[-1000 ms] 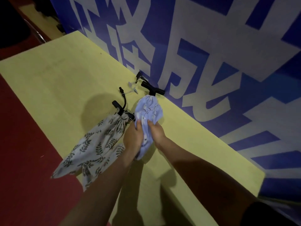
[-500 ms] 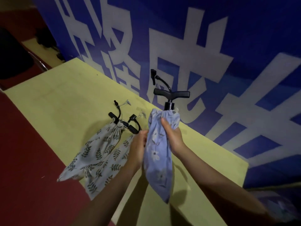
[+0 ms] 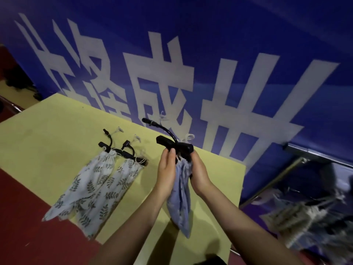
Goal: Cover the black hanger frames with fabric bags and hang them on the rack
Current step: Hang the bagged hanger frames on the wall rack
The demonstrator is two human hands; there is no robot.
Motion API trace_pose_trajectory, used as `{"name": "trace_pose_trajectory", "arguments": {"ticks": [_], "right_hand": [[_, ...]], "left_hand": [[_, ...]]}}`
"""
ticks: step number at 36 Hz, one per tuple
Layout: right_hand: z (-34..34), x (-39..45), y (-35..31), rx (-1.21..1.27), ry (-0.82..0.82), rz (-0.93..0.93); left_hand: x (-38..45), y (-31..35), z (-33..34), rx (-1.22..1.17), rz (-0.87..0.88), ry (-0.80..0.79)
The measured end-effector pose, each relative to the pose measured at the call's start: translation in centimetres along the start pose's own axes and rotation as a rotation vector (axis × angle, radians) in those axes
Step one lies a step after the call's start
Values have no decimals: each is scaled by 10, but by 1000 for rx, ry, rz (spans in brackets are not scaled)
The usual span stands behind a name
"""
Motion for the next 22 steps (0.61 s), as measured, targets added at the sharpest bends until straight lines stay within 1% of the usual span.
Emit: {"name": "trace_pose_trajectory", "arguments": {"ticks": [3, 7, 9, 12, 16, 20, 22], "right_hand": [[-9, -7, -14, -94, 7, -75], [-16, -16, -27, -245, -45, -141], [-21, -22, -31, -271, -58, -148], [-31, -29, -41, -316, -52, -178], [-43, -34, -57, -425, -78, -213], [-50, -39, -69, -529, -128, -187], [-54, -43, -69, -548, -160, -214]], "left_hand": [[-8, 0, 4, -69, 20, 12], [-19, 6, 7, -152, -49, -22], [-21, 8, 9, -171, -109, -36], [-25, 12, 7, -159, -165, -68], [-30, 12, 0, -84, -154, -53], [-31, 6, -7, -95, -194, -11], [-30, 2, -10, -105, -220, 0]]}}
Point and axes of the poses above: each hand's wrist, its own x-axis towards the middle knuckle, its own z-axis out of the palm, y = z × x, the point moved 3 cm from there along x, towards the middle knuckle, and after that the axes turned 7 degrees about x, right-handed, at the moved point
